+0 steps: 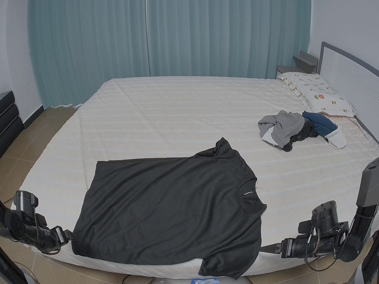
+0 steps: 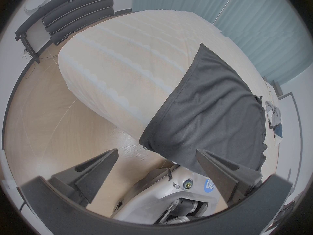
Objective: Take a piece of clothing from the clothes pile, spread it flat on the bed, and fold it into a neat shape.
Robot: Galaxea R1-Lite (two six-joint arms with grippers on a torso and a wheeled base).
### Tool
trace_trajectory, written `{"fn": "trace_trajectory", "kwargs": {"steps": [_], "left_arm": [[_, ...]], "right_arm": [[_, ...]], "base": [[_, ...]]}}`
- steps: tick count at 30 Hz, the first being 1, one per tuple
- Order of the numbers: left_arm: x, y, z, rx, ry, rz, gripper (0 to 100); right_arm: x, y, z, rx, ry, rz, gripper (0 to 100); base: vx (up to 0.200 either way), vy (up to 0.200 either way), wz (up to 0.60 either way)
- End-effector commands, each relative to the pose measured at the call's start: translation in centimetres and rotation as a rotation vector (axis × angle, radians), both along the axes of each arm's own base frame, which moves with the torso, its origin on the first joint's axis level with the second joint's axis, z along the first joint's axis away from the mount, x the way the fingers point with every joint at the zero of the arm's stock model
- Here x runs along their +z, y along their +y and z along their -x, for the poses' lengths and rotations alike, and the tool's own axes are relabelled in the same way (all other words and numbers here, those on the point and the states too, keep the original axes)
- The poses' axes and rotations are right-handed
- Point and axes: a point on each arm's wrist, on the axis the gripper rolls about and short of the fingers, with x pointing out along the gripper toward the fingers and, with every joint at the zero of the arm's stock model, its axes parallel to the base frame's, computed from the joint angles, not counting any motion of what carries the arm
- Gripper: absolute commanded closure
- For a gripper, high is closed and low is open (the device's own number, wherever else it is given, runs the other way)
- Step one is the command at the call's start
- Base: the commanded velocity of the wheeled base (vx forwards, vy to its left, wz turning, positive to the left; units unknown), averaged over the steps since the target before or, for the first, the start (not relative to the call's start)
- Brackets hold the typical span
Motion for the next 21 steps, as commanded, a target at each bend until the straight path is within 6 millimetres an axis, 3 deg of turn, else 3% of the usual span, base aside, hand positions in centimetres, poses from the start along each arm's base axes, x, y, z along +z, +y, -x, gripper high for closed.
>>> {"fn": "trace_trajectory", "kwargs": {"steps": [1,5,10,11,21], "left_arm": [[0.5,0.4,-1.0,0.032,-0.042,0.030,0],[0.6,0.4,-1.2,0.043,-0.053,0.054,0],[0.5,0.6,-1.2,0.043,-0.060,0.077,0],[0.6,0.7,-1.3,0.043,-0.063,0.083,0],[0.5,0.8,-1.1,0.053,-0.056,0.087,0]], "right_arm": [[-2.4,0.6,-1.8,-0.003,0.025,0.011,0],[-3.8,1.2,-3.5,-0.005,-0.006,0.001,0],[-4.0,1.5,-4.6,-0.011,-0.038,-0.013,0],[-4.0,1.7,-5.1,-0.012,-0.050,-0.016,100],[-3.7,0.7,-3.7,-0.029,-0.022,0.008,100]], "base": [[0.000,0.000,0.00],[0.000,0.000,0.00],[0.000,0.000,0.00],[0.000,0.000,0.00],[0.000,0.000,0.00]]}}
